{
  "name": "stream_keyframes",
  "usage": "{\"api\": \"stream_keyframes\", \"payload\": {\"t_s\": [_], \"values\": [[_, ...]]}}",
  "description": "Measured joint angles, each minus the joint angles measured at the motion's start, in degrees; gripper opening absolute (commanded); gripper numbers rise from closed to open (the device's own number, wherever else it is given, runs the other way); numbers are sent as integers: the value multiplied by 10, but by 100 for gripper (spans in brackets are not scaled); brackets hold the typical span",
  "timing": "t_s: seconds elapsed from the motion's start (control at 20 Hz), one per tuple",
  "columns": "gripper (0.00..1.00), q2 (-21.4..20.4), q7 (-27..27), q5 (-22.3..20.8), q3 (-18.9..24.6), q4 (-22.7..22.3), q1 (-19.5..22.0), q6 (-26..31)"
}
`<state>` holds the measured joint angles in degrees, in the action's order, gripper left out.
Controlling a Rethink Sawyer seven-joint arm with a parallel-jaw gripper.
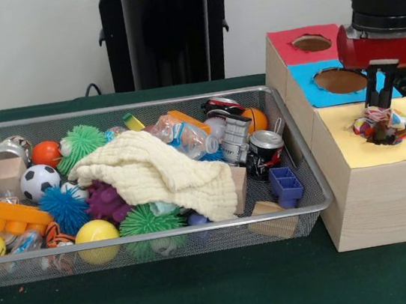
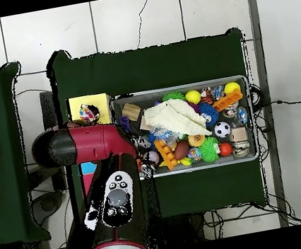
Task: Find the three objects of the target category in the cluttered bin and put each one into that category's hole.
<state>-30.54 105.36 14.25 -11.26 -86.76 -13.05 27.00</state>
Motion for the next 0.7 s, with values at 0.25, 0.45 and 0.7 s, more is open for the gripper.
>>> {"api": "stream_keyframes", "payload": {"t_s": [0.25,0.45,0.7], "values": [[0,0,0,0,0,0,0,0],[0,0,0,0,0,0,0,-2],[0,1,0,0,0,0,0,-5]]}}
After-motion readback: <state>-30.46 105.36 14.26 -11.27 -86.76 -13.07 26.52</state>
